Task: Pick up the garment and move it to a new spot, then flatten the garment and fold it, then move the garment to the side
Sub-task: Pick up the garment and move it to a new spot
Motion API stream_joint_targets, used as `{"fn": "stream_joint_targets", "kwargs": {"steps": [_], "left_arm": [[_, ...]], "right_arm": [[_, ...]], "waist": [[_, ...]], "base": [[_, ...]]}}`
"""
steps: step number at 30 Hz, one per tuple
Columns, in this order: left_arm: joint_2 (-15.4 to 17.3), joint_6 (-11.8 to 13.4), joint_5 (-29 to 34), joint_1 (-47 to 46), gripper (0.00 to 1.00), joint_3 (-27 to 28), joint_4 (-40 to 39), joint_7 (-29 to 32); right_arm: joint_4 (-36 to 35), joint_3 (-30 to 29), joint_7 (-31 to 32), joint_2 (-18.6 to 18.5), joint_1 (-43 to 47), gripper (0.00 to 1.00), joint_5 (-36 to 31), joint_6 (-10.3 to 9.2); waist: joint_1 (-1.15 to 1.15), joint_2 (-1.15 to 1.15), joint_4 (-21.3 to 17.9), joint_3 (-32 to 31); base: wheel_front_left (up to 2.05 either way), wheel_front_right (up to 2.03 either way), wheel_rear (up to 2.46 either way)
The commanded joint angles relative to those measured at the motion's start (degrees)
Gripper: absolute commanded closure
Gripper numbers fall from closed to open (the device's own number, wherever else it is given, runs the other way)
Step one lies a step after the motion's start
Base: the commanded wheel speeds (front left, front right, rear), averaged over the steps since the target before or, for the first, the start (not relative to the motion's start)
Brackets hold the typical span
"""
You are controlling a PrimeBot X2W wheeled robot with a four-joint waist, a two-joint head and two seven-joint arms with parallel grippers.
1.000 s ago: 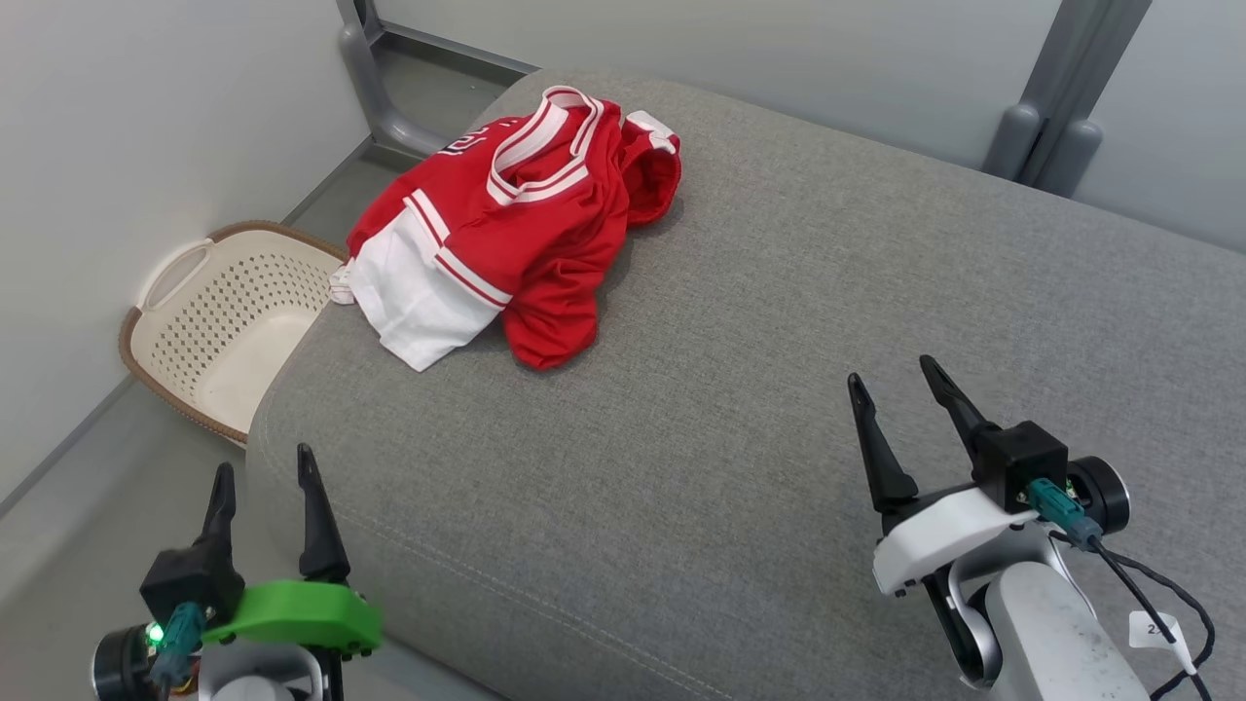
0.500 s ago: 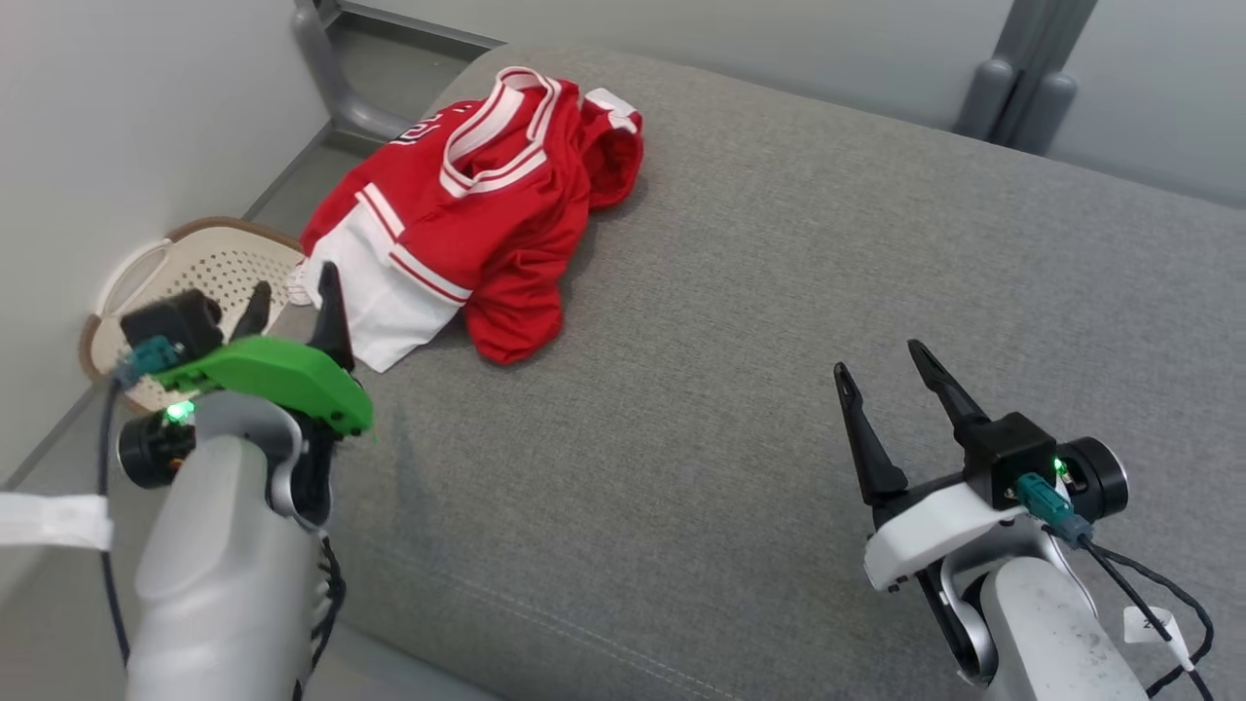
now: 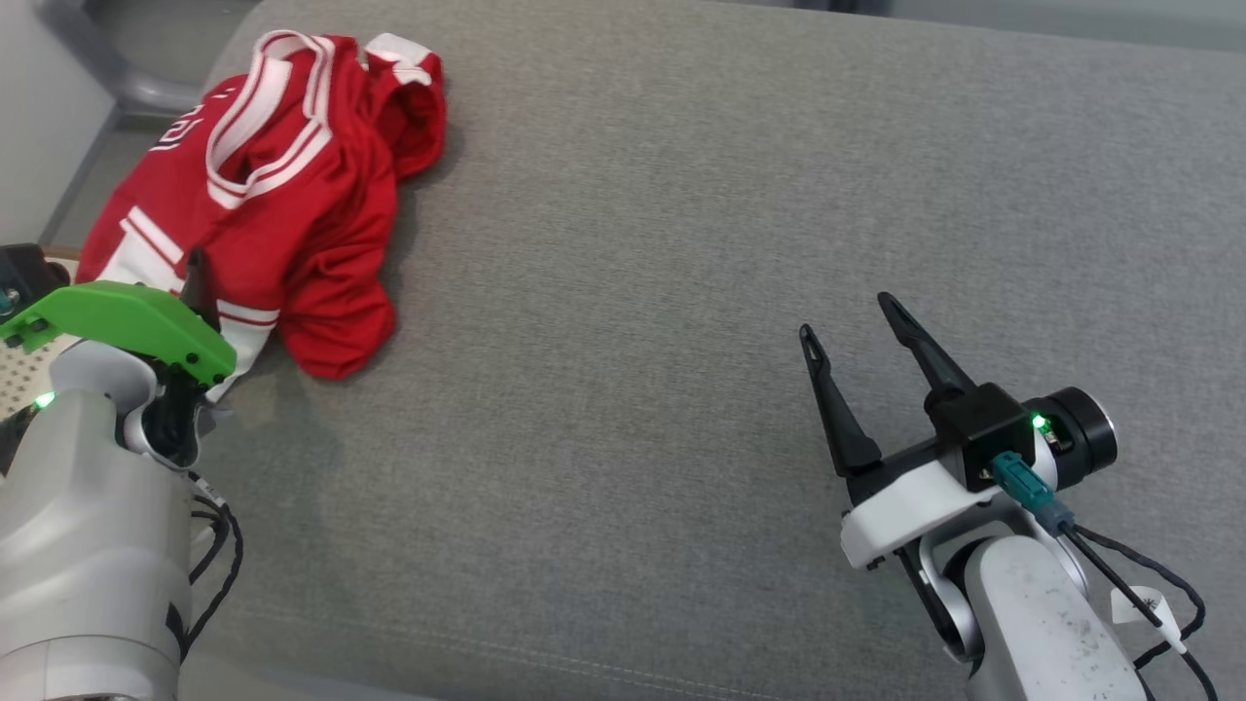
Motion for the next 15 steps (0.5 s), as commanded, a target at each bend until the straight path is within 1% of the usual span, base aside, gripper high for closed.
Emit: {"fn": "stream_joint_targets", "kwargs": {"steps": [1,6,8,9,10,13,15], "left_arm": [[0.95,0.59,-0.20,-1.18,0.00,0.22,0.79,-0.16],[2.94,2.50,-1.01,-1.97,0.00,1.12,3.88,0.34],[3.27,3.11,-1.16,-2.37,0.00,1.18,4.67,0.46],[3.44,3.35,-1.05,-2.57,0.36,1.09,4.92,0.34],[3.84,3.58,-0.62,-2.75,1.00,0.83,5.06,-0.34],[4.63,4.01,0.17,-2.93,1.00,0.29,5.36,-1.56],[5.11,3.79,0.32,-3.63,1.00,-0.04,5.40,-1.91]], "right_arm": [[-0.41,0.49,0.11,-0.13,-0.37,0.00,0.50,0.01],[-0.92,1.27,0.26,-0.11,-0.53,0.00,1.29,0.01],[-1.19,1.10,0.31,-0.13,-0.54,0.00,1.42,0.01],[-1.16,0.89,0.31,-0.14,-0.48,0.00,1.42,0.01],[-1.10,0.64,0.26,-0.16,-0.42,0.00,1.51,0.01],[-0.78,0.01,0.03,-0.12,-0.04,0.00,1.68,0.01],[-0.62,-0.47,-0.23,-0.12,0.36,0.00,2.03,0.01]], "waist": [[-0.01,0.00,-5.89,3.70],[-0.01,0.00,-8.45,3.67],[-0.01,0.00,-9.04,3.58],[-0.01,0.00,-9.18,3.50],[-0.01,0.00,-9.27,3.38],[-0.01,0.00,-8.97,2.64],[-0.01,0.00,-8.37,1.95]], "base": [[0.00,0.00,0.00],[0.00,0.00,0.00],[0.00,0.00,0.00],[0.00,0.00,0.00],[0.00,0.00,0.00],[0.00,0.00,0.00],[0.00,0.00,0.00]]}}
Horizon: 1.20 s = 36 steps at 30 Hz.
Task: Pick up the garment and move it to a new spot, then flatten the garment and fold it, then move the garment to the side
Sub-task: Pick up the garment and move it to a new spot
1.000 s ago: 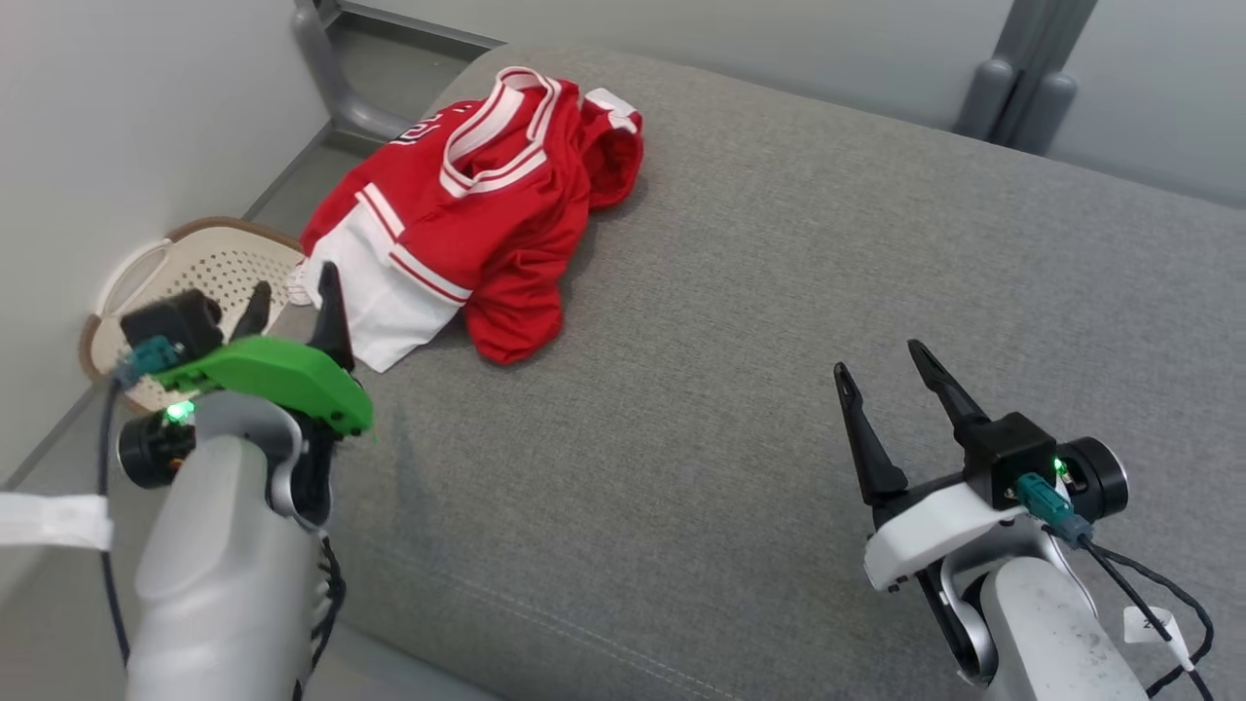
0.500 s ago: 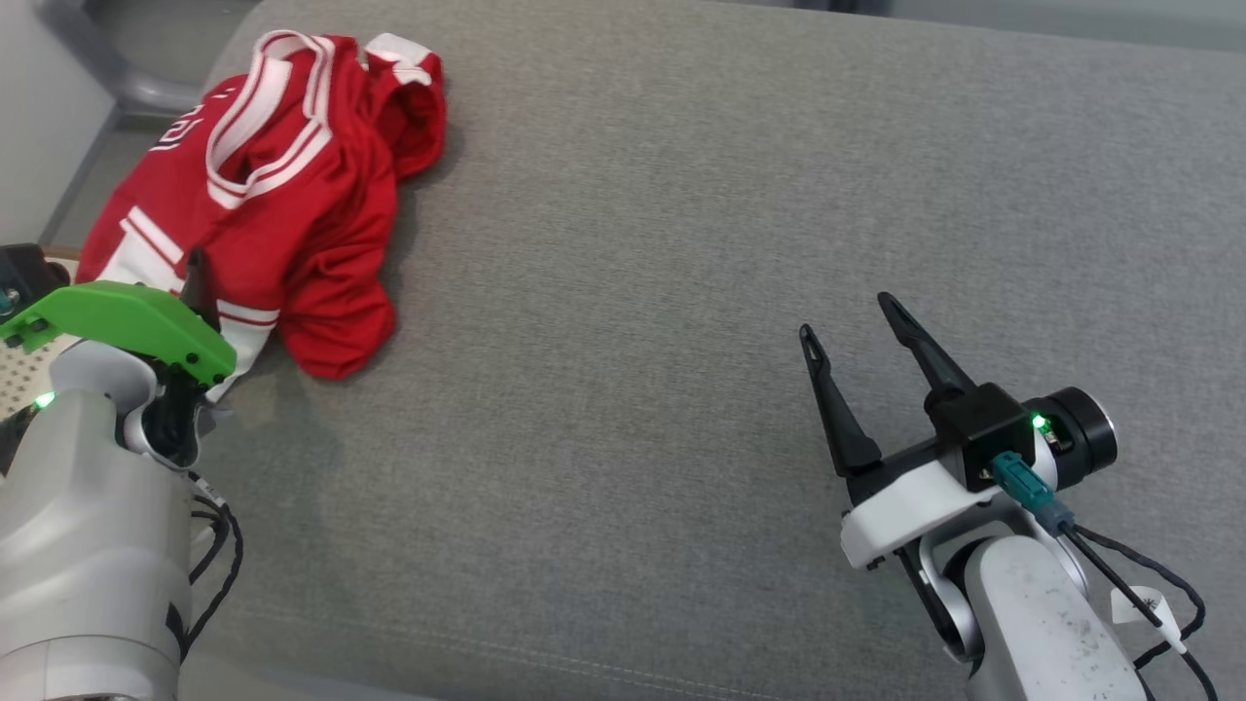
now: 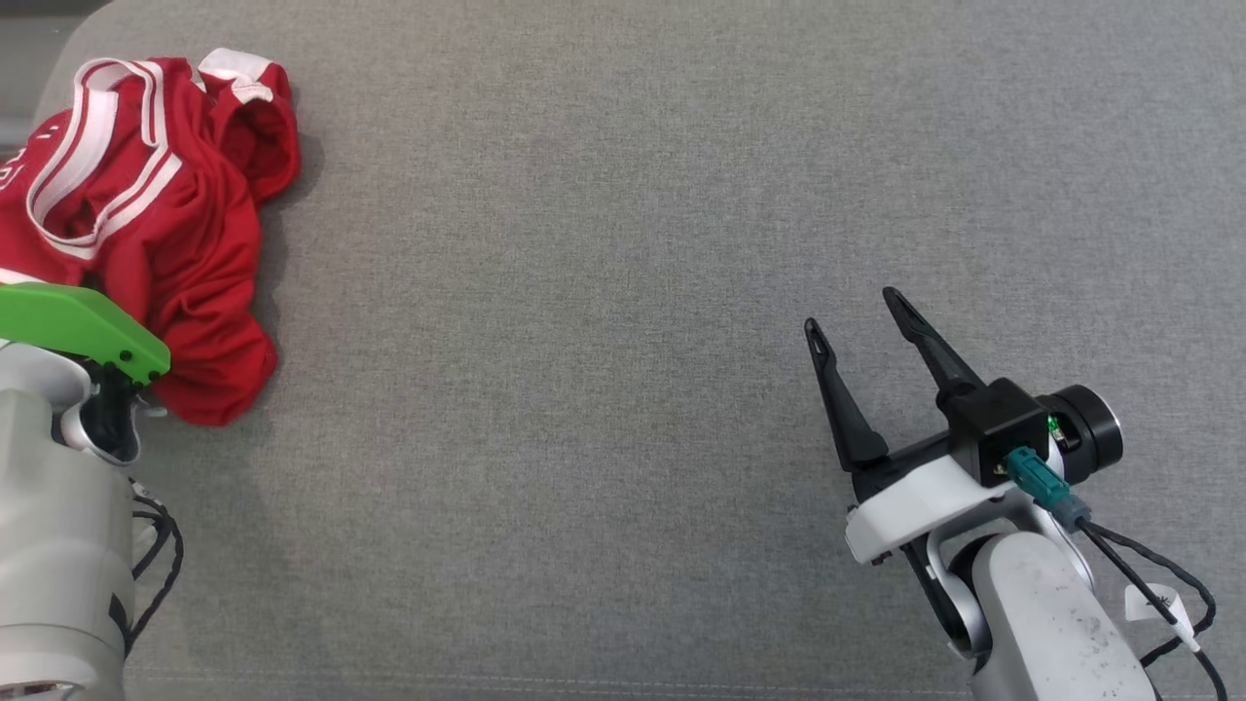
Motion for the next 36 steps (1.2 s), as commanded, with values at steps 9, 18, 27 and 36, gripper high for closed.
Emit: {"fn": "stream_joint_targets", "kwargs": {"steps": [9,18,27,36], "left_arm": [[3.47,-3.86,3.73,-7.71,1.00,-5.17,-4.75,-0.86],[-2.34,-5.42,2.35,-16.51,1.00,-12.61,-18.34,-2.33],[-8.60,-5.47,-1.49,-19.44,1.00,-18.53,-27.80,-4.69],[-12.61,-5.48,-4.91,-15.10,1.00,-24.48,-28.55,-6.29]], "right_arm": [[3.62,-0.39,-3.48,-0.14,2.22,0.00,5.42,0.01],[6.87,-0.94,-5.75,-0.14,4.35,0.00,9.46,0.01],[8.21,-0.72,-6.76,-0.13,4.22,0.00,11.35,0.01],[8.56,-0.62,-7.18,-0.10,3.62,0.00,11.35,0.01]], "waist": [[0.00,0.00,2.72,-8.36],[0.00,0.00,0.53,-13.58],[0.00,0.00,-10.02,-14.05],[0.00,0.00,-22.90,-11.74]], "base": [[0.00,0.00,0.00],[0.00,0.00,0.00],[0.00,0.00,0.00],[0.00,0.00,0.00]]}}
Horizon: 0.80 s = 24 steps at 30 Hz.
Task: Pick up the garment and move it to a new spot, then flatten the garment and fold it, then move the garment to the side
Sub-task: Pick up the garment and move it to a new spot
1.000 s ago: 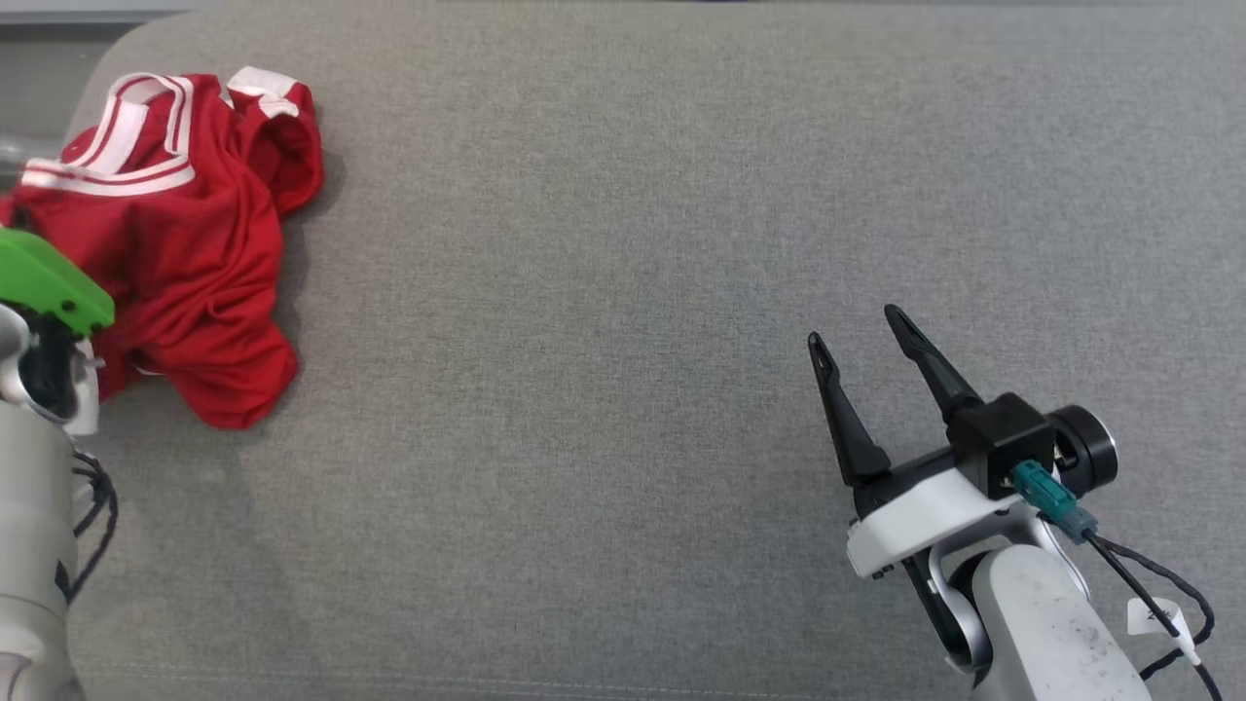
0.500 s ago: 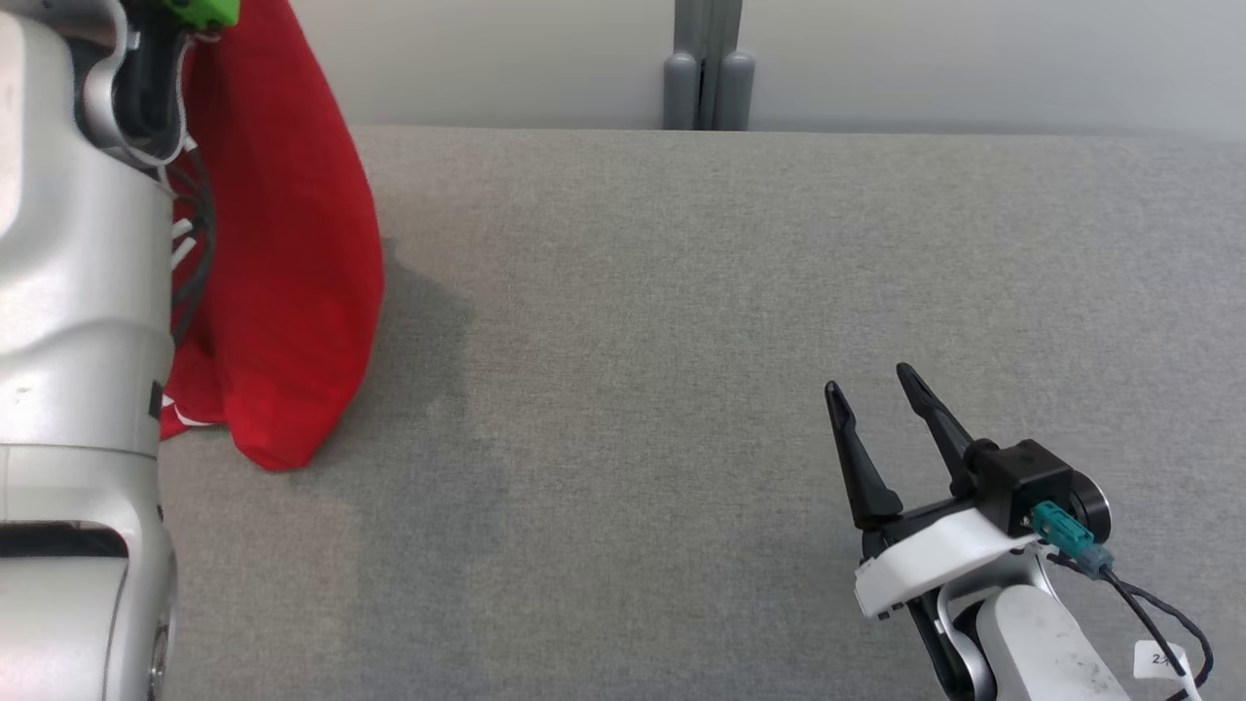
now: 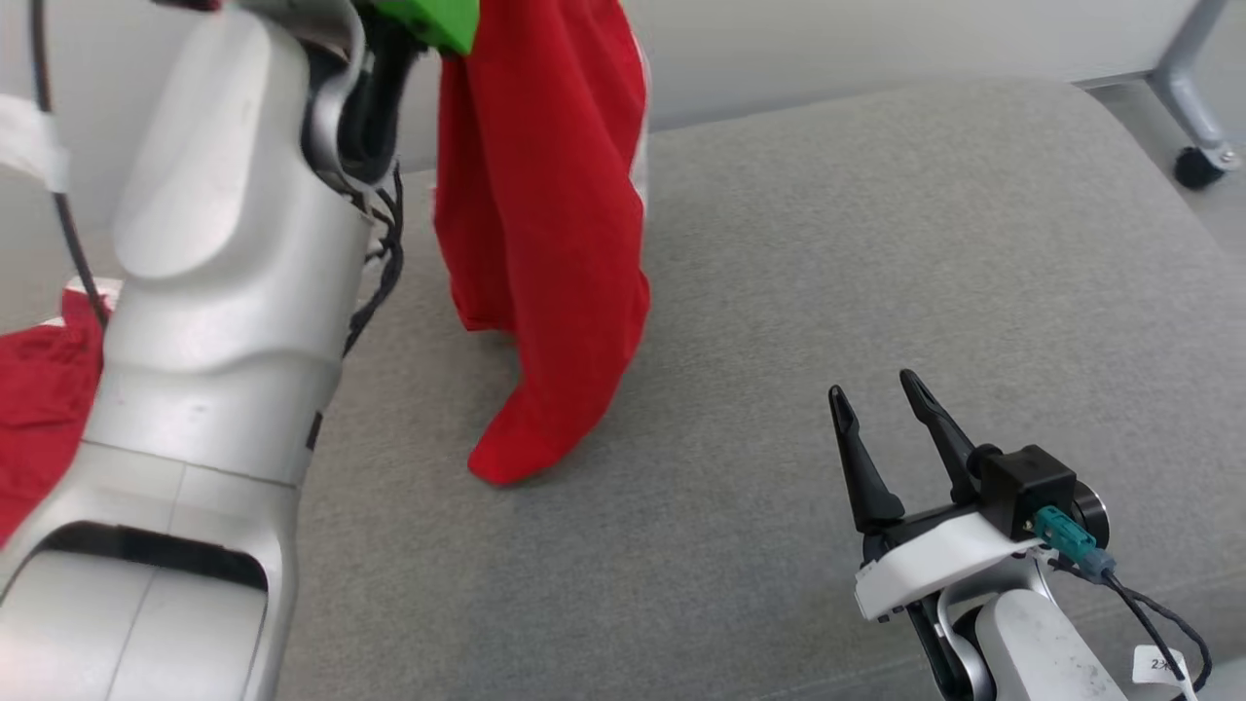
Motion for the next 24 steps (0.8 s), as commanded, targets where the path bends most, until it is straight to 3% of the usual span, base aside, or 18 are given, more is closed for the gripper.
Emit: {"fn": "stream_joint_targets", "kwargs": {"steps": [1,8,10,11,16,21,24], "left_arm": [[0.11,-0.23,-0.56,1.93,1.00,-1.16,0.75,-0.46],[-0.27,2.02,-0.56,9.51,1.00,-7.07,7.91,-3.40],[-0.25,2.36,-1.13,11.91,0.62,-8.95,10.13,-3.70],[-0.26,2.44,-1.25,13.21,0.00,-10.24,11.22,-3.85],[-0.28,1.63,-6.11,20.05,0.00,-16.04,12.69,-3.10],[-0.32,1.37,-10.79,24.45,0.00,-19.71,9.50,-6.31],[-0.31,2.28,-10.29,25.69,0.00,-19.46,6.78,-8.56]], "right_arm": [[-0.17,-0.21,-0.27,-0.06,-0.37,0.00,-0.11,0.01],[-0.35,-0.15,-0.49,-0.06,-0.79,0.00,0.43,0.01],[-0.36,-0.27,-0.46,-0.04,-0.77,0.00,0.36,0.01],[-0.47,-0.49,-0.45,-0.04,-0.71,0.00,0.29,0.01],[-0.18,-1.56,-0.51,-0.02,-0.24,0.00,-0.27,0.01],[-0.45,-3.43,-0.52,-0.07,0.46,0.00,-1.37,0.01],[-0.87,-5.25,-0.53,-0.13,1.25,0.00,-2.18,0.01]], "waist": [[0.00,0.00,-9.53,2.57],[0.00,0.00,-15.04,5.06],[0.00,0.00,-15.31,5.40],[0.00,0.00,-15.20,5.58],[0.00,0.00,-12.56,5.32],[0.00,0.00,-6.88,3.50],[0.00,0.00,-2.83,2.25]], "base": [[0.00,0.00,0.00],[0.00,0.00,0.00],[0.00,0.00,0.00],[0.00,0.00,0.00],[0.00,0.00,0.00],[0.00,0.00,0.00],[0.00,0.00,0.00]]}}
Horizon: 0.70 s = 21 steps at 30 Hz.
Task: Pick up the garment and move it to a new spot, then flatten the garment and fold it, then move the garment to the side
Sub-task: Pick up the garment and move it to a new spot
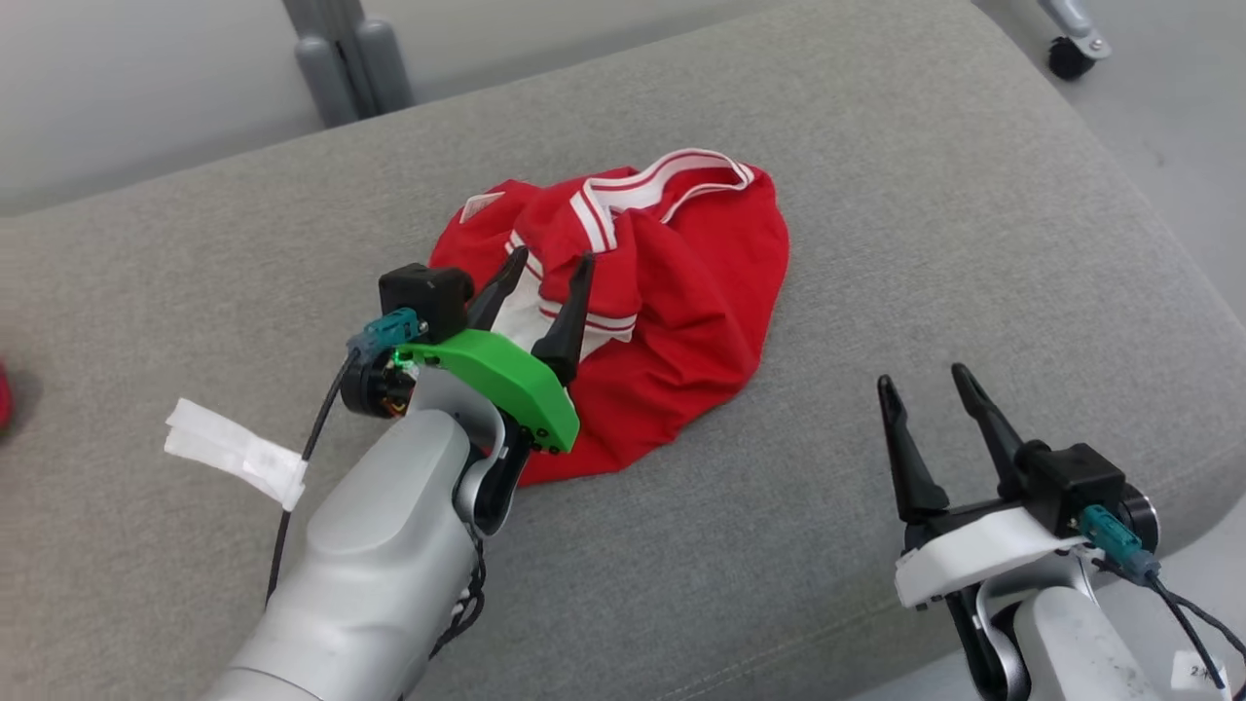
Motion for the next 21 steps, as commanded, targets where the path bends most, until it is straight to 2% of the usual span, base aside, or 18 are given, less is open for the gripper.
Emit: {"fn": "stream_joint_targets", "kwargs": {"steps": [1,6,9,13,21], "left_arm": [[0.40,0.75,1.76,1.15,0.00,0.38,-1.36,-0.65],[2.86,4.41,10.33,7.48,0.00,8.64,-14.59,-0.72],[3.49,4.20,15.13,13.08,0.00,14.28,-21.73,-0.75],[4.03,2.82,19.96,21.22,0.00,20.47,-26.53,-0.75],[3.20,0.51,25.47,31.48,0.00,28.48,-28.56,-0.76]], "right_arm": [[-0.50,-1.14,-0.27,-0.21,0.97,0.00,-0.65,0.01],[-1.67,-4.62,0.29,-0.18,1.82,0.00,-2.31,0.01],[-2.26,-6.18,0.73,-0.17,2.44,0.00,-3.41,0.01],[-2.73,-6.54,1.23,-0.20,3.15,0.00,-4.03,0.01],[-2.02,-6.45,1.05,-0.20,4.82,0.00,-3.65,0.01]], "waist": [[0.00,0.00,8.15,-3.69],[0.00,0.00,14.50,-4.06],[0.00,0.00,17.36,-4.57],[0.00,0.00,19.44,-5.77],[0.00,0.00,20.61,-7.66]], "base": [[0.00,0.00,0.00],[0.00,0.00,0.00],[0.00,0.00,0.00],[0.00,0.00,0.00],[0.00,0.00,0.00]]}}
